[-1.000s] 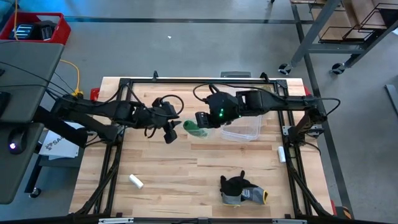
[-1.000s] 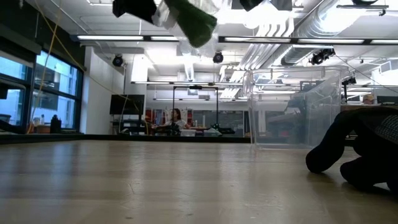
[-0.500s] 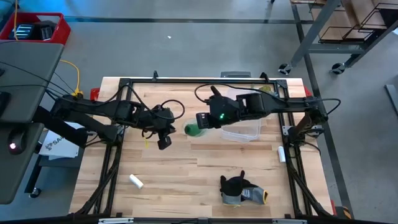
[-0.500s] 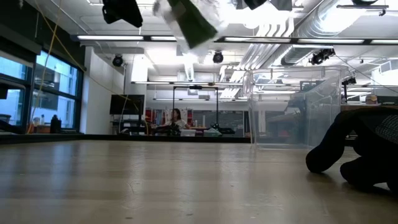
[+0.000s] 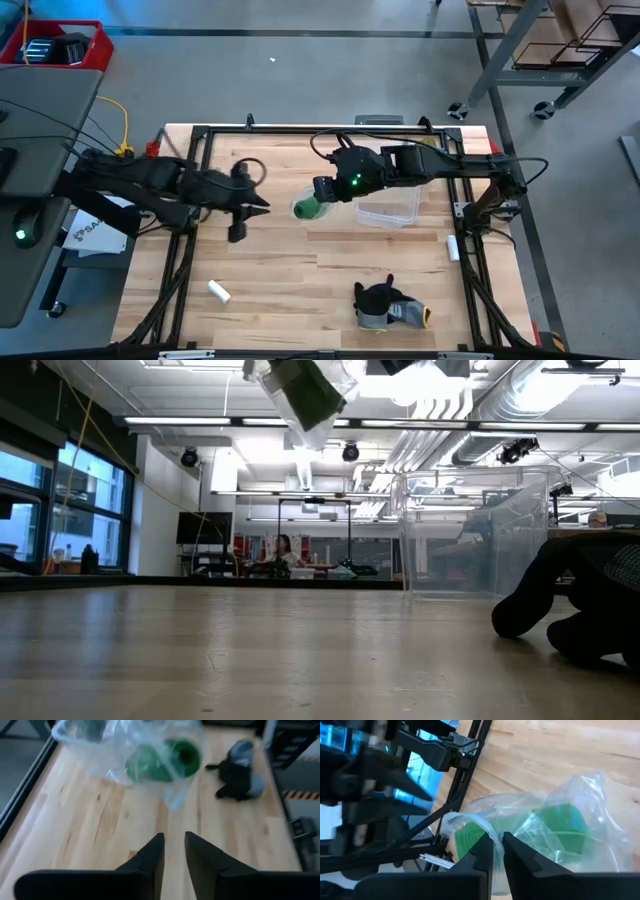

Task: Roll bandage
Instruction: Put the green bandage into the transparent zip bag

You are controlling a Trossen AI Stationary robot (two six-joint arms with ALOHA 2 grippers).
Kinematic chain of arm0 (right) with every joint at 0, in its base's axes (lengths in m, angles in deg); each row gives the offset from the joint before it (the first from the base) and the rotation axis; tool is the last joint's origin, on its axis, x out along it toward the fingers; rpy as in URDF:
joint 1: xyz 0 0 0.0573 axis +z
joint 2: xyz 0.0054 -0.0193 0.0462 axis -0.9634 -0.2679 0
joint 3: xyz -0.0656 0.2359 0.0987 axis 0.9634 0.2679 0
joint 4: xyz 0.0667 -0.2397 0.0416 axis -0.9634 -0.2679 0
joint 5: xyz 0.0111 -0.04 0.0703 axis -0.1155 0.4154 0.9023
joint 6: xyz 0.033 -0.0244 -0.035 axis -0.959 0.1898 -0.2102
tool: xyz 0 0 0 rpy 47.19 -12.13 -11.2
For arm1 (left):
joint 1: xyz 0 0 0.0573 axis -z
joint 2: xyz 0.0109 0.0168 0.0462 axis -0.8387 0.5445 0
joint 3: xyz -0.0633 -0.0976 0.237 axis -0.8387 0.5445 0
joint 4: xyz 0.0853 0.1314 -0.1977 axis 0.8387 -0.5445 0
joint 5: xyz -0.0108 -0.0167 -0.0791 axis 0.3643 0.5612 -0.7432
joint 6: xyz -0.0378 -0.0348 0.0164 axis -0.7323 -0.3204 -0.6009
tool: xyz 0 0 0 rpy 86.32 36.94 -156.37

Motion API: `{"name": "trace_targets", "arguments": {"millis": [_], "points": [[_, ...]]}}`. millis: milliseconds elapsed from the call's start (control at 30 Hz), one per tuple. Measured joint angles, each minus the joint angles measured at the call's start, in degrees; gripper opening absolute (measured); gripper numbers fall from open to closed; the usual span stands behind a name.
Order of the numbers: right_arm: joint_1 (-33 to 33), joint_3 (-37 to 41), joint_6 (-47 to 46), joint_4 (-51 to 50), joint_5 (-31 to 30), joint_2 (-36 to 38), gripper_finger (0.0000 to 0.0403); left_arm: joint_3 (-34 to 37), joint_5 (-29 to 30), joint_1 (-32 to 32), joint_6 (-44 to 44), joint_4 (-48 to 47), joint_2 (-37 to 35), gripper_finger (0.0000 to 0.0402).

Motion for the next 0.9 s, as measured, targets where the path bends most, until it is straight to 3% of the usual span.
{"name": "trace_targets", "arguments": {"millis": [100, 267, 400, 500, 667, 900], "points": [[-0.5, 0.0, -1.76, 0.2, 0.72, 0.0, 0.0039, 1.14, 2.18, 3.9, -3.18, 1.1, -2.5, 0.0094], [-1.7, 0.0, -2.76, 0.9, 2.55, 0.0, 0.0043, 9.72, 8.18, 11.51, -10.93, 2.83, -3.18, 0.0129], [-2.46, 0.0, -2.99, -0.9, 2.42, 0.0, 0.0008, 16.5, 12.98, 15.91, -18.06, 12.89, -3.08, 0.0146], [-3.02, 0.0, -4.49, 1.26, 2.31, -0.02, 0.0005, 20.03, 21.12, 17.67, -18.6, 18.82, -2.6, 0.0151], [-3.74, 0.0, -7.09, 7.35, 2.59, -0.02, 0.0002, 20.35, 33.19, 17.79, -13.39, 22.25, -3.32, 0.0159], [-4.89, 0.0, -9.21, 17.17, 5.0, -0.02, 0.0001, 20.36, 40.7, 16.26, -0.43, 29.34, -6.82, 0.0181]]}}
